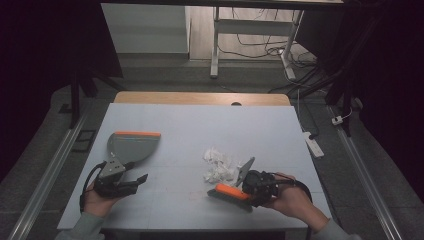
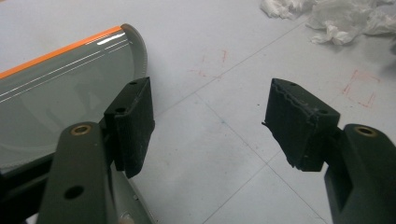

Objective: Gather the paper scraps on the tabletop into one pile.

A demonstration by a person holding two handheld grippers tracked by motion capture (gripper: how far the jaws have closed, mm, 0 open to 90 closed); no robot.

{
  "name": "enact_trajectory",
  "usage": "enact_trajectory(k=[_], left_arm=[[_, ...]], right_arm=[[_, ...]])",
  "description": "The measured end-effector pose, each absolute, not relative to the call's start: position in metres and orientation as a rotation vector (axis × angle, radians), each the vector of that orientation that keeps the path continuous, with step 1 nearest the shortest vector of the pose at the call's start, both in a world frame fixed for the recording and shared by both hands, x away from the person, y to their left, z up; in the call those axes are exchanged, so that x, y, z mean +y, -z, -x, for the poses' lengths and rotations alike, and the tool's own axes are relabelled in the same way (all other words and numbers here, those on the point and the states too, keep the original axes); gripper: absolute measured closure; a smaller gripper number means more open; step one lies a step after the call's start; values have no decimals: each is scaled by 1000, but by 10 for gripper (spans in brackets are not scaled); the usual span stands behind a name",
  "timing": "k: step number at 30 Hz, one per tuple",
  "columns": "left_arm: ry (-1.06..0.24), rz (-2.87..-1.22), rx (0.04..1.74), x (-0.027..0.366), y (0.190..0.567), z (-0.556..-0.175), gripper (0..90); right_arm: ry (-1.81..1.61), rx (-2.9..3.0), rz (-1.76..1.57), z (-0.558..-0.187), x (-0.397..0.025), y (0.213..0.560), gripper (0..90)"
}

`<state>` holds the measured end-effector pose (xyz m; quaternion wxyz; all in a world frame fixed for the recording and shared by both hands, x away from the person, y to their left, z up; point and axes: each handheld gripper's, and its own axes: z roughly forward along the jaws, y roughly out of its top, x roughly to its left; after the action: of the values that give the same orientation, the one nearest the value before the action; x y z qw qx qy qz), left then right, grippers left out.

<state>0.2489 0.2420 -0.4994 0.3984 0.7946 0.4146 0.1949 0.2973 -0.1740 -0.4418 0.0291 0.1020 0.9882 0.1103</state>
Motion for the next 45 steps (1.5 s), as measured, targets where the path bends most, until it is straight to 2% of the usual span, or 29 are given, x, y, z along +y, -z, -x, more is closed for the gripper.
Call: enact_trajectory(k=[8,15,20,24,32,37,45], left_arm=[[-495,-2011,1050,243,500,-248,335],[-489,-2016,1043,242,500,-248,336],[-492,-2020,1033,241,500,-246,336],[-490,-2022,1029,240,499,-246,336],[-487,-2035,1011,237,500,-247,336],[-486,-2033,1012,237,500,-247,336],[-489,-2032,1013,237,500,-246,337]], right_arm=[[-473,2917,-404,-338,-172,440,706],[-675,2888,-505,-336,-190,420,706],[-738,2797,-710,-337,-209,405,706],[-652,2712,-943,-344,-226,407,706],[-457,2642,-1286,-360,-246,433,706],[-449,2648,-1364,-367,-238,439,706],[-492,2682,-1295,-377,-201,444,706]])
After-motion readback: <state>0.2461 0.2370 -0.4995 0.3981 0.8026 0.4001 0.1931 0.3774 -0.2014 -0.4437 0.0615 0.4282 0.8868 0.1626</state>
